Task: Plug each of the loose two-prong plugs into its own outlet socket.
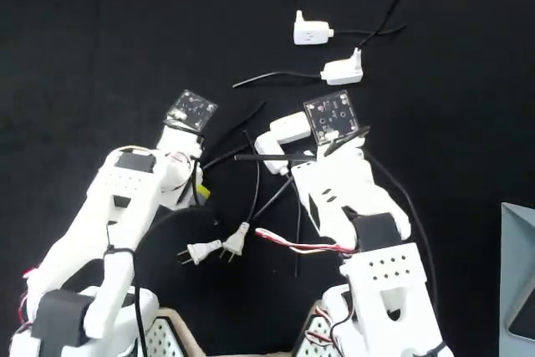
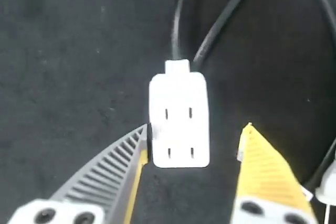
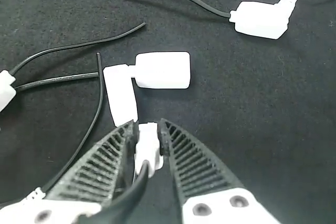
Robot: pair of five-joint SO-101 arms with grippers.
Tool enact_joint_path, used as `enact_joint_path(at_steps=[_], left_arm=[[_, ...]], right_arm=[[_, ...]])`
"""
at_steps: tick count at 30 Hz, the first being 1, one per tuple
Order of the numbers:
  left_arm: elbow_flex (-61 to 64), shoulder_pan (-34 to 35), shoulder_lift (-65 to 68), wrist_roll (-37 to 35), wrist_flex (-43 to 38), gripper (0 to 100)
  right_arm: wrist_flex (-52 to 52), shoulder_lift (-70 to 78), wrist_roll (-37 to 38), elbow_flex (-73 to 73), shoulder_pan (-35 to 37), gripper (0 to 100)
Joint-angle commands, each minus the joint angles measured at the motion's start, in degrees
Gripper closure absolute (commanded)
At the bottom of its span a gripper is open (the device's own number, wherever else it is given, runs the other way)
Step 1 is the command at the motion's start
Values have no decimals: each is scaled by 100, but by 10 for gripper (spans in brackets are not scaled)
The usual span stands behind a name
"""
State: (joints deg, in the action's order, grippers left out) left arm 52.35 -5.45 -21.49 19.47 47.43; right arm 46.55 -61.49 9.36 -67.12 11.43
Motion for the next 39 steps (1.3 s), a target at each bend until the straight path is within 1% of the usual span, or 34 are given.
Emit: enact_joint_path(at_steps=[1,6,14,16,18,21,23,25,28,31,35,37,39], left_arm=[[-321,-66,580,-35,26,730],[-646,-127,1116,-18,35,803],[-681,-1033,1116,-9,26,880],[-681,-1244,1116,0,-70,884],[-664,-1314,1116,0,-202,879],[-681,-1138,1116,-44,-167,807],[-690,-910,1108,-53,-158,747],[-690,-681,1108,-53,-158,712],[-734,-409,985,-44,-88,709],[-822,-224,519,-26,334,705],[-857,-4,-536,-44,1037,705],[-813,215,-1152,-53,1371,705],[-681,523,-1714,-88,1644,706]], right_arm=[[18,-119,18,277,88,986],[18,-127,18,277,88,986],[18,-127,18,277,70,986],[18,-127,18,277,70,986],[18,-127,18,277,70,986],[18,-127,18,277,70,986],[18,-127,18,277,70,986],[18,-127,18,277,70,986],[18,-127,18,277,70,986],[18,-127,18,277,79,986],[18,-110,26,277,97,986],[18,-101,44,286,141,986],[18,-92,44,286,334,986]])
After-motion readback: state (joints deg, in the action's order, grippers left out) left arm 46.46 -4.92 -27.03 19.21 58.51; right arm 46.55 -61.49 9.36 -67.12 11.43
